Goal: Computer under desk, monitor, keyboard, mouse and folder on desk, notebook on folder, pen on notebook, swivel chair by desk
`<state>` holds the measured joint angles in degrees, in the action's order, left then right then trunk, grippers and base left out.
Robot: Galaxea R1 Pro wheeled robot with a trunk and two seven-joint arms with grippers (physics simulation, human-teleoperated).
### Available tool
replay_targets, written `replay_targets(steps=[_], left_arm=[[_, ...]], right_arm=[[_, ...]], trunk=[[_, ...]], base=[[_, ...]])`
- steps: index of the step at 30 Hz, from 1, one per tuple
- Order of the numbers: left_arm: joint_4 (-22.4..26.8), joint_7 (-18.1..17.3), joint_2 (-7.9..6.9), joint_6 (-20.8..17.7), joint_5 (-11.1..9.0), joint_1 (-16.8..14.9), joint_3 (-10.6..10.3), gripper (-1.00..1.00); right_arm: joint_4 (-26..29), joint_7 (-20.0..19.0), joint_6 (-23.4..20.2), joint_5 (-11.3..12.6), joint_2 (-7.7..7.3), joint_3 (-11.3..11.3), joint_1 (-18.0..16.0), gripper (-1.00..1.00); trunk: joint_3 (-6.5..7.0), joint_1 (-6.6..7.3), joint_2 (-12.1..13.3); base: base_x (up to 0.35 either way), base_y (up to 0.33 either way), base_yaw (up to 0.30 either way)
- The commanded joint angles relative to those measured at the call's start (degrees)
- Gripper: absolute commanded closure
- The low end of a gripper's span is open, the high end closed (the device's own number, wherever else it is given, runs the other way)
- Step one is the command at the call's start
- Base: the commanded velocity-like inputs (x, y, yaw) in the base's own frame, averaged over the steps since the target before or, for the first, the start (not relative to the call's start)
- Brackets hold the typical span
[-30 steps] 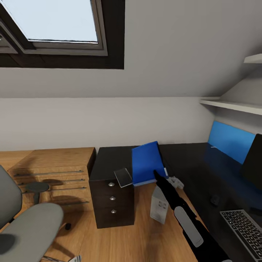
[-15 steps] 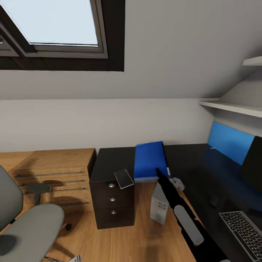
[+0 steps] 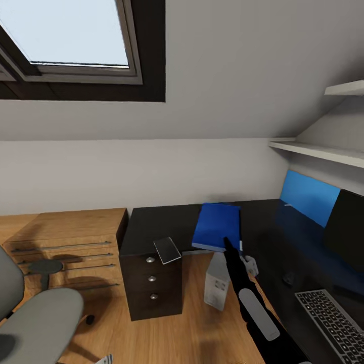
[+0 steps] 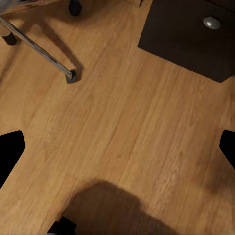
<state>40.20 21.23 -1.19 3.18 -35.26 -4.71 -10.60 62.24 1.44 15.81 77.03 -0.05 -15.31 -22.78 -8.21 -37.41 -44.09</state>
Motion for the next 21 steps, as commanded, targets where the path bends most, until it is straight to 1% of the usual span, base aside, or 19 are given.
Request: replay_targets(steps=[1, 3, 4, 7, 11, 15, 21], left_arm=[[0.05, 0.48, -0.08, 0.33, -0.58, -0.04, -0.47, -1.0], [0.05, 0.48, -0.07, 0.33, -0.59, -0.04, -0.47, -1.0], [0.05, 0.48, -0.07, 0.33, -0.59, -0.04, -0.51, -1.0], [0.05, 0.48, -0.09, 0.33, -0.6, -0.04, -0.5, -1.0], [0.05, 0.48, -0.11, 0.33, -0.6, -0.04, -0.52, -1.0], [0.05, 0.48, -0.08, 0.33, -0.6, -0.04, -0.55, -1.0], [0.05, 0.48, -0.06, 0.33, -0.6, -0.04, -0.56, -1.0]], right_arm=[[-0.94, 0.11, 0.95, 0.27, 0.39, -0.16, -0.07, 1.0], [-2.11, 0.1, 1.43, 0.25, 0.89, 0.02, -0.07, 1.0], [-2.97, 0.09, 1.68, 0.24, 1.21, 0.53, -0.07, 1.0], [-3.83, 0.13, 1.86, 0.23, 1.61, 1.41, -0.07, 1.0], [-5.16, 0.07, 1.98, 0.23, 2.22, 1.79, -0.14, 1.0], [-6.31, 0.06, 2.17, 0.23, 2.42, 1.9, -0.21, 1.0], [-7.9, 0.12, 4.47, 0.25, 2.5, 1.94, -0.3, 1.0]], trunk=[[-0.08, -0.01, -0.07], [-0.08, -0.01, -0.07], [-0.09, -0.01, -0.07], [-0.13, -0.01, -0.07], [-0.21, -0.01, -0.07], [-0.3, -0.01, -0.07], [-0.46, -0.01, -0.07]], base=[[0.0, 0.0, -0.25], [0.0, 0.0, -0.252], [0.0, 0.0, -0.254], [0.0, 0.0, -0.255], [0.0, 0.0, -0.255], [0.0, 0.0, -0.255], [0.0, 0.0, -0.255]])
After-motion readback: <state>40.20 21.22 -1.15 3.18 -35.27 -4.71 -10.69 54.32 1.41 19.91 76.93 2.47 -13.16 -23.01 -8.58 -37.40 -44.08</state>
